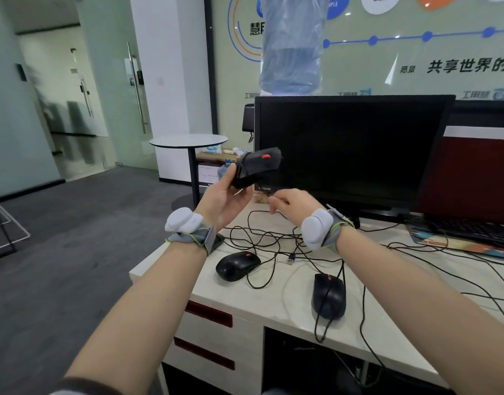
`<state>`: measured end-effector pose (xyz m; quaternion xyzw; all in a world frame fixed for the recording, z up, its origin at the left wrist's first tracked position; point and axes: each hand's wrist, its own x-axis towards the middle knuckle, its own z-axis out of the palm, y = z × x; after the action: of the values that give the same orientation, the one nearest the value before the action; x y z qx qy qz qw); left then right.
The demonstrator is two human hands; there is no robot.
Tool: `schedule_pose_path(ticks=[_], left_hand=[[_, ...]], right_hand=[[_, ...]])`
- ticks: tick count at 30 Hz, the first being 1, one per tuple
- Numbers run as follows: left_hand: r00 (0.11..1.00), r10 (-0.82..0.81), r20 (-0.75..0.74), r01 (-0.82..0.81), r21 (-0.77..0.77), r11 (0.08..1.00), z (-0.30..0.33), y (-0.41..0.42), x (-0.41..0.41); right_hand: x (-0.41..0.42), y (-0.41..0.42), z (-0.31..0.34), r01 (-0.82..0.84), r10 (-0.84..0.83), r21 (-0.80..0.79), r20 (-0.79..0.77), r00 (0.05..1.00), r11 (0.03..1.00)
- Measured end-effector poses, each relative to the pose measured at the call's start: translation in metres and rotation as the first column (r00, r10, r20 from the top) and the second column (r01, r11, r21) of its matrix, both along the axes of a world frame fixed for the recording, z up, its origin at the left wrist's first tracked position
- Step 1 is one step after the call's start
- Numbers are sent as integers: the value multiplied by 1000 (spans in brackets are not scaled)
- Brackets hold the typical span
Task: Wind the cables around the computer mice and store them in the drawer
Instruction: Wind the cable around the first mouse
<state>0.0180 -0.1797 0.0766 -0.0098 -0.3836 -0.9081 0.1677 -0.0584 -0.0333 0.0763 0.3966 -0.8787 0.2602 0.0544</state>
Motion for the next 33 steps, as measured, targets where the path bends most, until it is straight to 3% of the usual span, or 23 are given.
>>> schedule_pose_path(ticks=[4,7,10,13,18,20,23,25,27,29,33], left_hand=[[987,131,89,-136,57,989,-10,0,-7],[980,173,97,-183,117,976,-13,0,-12],[937,340,78,-344,30,939,-10,-5,-18],[885,462,53,-454,-118,883,-13,-11,-22],[875,483,34,-415,-462,784,-18,-18,-19],[878,478,18,-366,-618,695,-19,-22,-18],[865,494,-82,-322,-847,423,-18,-22,-18],[872,468,-142,-298,-913,278,-16,-19,-16],[901,412,-133,-234,-950,205,-15,-14,-15],[940,334,-73,-152,-964,218,-16,-10,-12],[996,72,46,0,-840,542,-15,0,-4]], right_hand=[[14,-7,-4,-22,24,98,-18,1000,995],[23,-15,-9,-44,25,190,106,994,981],[34,-17,-15,-97,50,255,185,981,962],[43,-18,-5,-110,119,239,-26,993,965],[36,-9,19,49,40,189,-443,896,981],[30,-3,27,68,35,178,-519,854,982],[24,4,36,29,96,200,-584,806,979],[23,6,39,9,114,188,-635,764,982],[21,7,43,-9,124,170,-682,721,985],[16,12,48,-32,135,160,-690,712,987],[5,22,53,-71,206,219,-694,690,973]])
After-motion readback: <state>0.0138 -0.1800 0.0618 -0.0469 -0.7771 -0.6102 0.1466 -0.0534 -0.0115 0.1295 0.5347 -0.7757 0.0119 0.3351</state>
